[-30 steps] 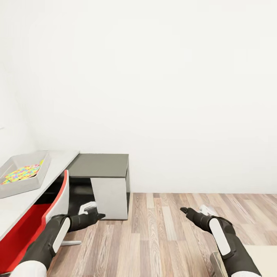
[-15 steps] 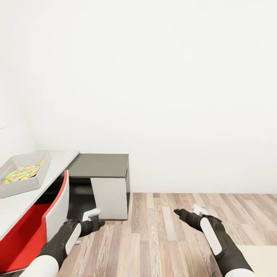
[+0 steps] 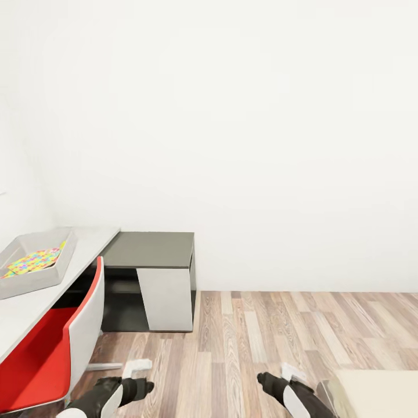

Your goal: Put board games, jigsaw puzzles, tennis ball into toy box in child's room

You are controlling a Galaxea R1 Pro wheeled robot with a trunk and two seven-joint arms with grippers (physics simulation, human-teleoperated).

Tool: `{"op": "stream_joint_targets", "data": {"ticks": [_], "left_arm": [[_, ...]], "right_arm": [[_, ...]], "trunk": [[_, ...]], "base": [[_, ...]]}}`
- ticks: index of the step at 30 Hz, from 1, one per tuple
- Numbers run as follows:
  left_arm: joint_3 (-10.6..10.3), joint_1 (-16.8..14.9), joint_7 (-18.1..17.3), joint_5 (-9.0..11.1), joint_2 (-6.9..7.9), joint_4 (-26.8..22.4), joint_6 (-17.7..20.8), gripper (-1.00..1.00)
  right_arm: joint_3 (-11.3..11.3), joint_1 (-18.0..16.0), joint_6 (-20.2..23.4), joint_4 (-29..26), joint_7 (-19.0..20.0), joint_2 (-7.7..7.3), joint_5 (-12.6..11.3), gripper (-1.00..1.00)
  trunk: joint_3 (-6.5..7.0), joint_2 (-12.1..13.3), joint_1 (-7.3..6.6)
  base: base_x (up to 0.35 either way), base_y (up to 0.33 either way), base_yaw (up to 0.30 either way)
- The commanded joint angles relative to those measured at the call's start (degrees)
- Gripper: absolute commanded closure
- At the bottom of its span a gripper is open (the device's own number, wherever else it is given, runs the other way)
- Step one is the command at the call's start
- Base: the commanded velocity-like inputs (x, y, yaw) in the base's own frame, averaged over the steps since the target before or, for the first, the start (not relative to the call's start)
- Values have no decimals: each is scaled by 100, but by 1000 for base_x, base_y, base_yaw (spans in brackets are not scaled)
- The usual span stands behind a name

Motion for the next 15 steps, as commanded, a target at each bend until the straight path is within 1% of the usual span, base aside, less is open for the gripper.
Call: {"op": "stream_joint_targets", "data": {"ticks": [1,2,4,6,7,10,11,13,15], "left_arm": [[30,7,-18,-38,8,391,-313,-100],[27,27,-15,-130,16,717,-650,-100],[24,162,3,-344,42,1085,-1171,-100],[24,494,91,-504,60,1236,-1434,-100],[22,578,132,-528,62,1257,-1472,-100],[20,1017,492,-605,71,1319,-1590,-100],[21,1096,548,-611,73,1324,-1607,-100],[24,1366,695,-627,102,1334,-1699,-100],[21,1498,745,-628,148,1339,-1766,-100]], "right_arm": [[81,-4,-259,377,-38,0,4,-100],[123,-4,-526,769,-34,1,38,-100],[169,-4,-988,1513,-30,4,81,-100],[188,72,-1309,1945,-29,17,93,-100],[190,136,-1362,2005,-30,19,95,-100],[198,736,-1571,2179,-34,23,114,-100],[198,829,-1606,2190,-34,23,113,-100],[200,1088,-1751,2221,-34,11,106,-100],[200,1242,-1834,2232,-35,-6,95,-100]], "trunk": [[-13,-14,4],[-13,-14,4],[-13,-14,4],[-13,-14,4],[-13,-14,4],[-13,-14,4],[-13,-14,4],[-13,-14,4],[-13,-14,4]], "base": [[0,0,0],[0,0,0],[0,0,0],[0,0,0],[0,0,0],[0,0,0],[0,0,0],[0,0,0],[0,0,0]]}}
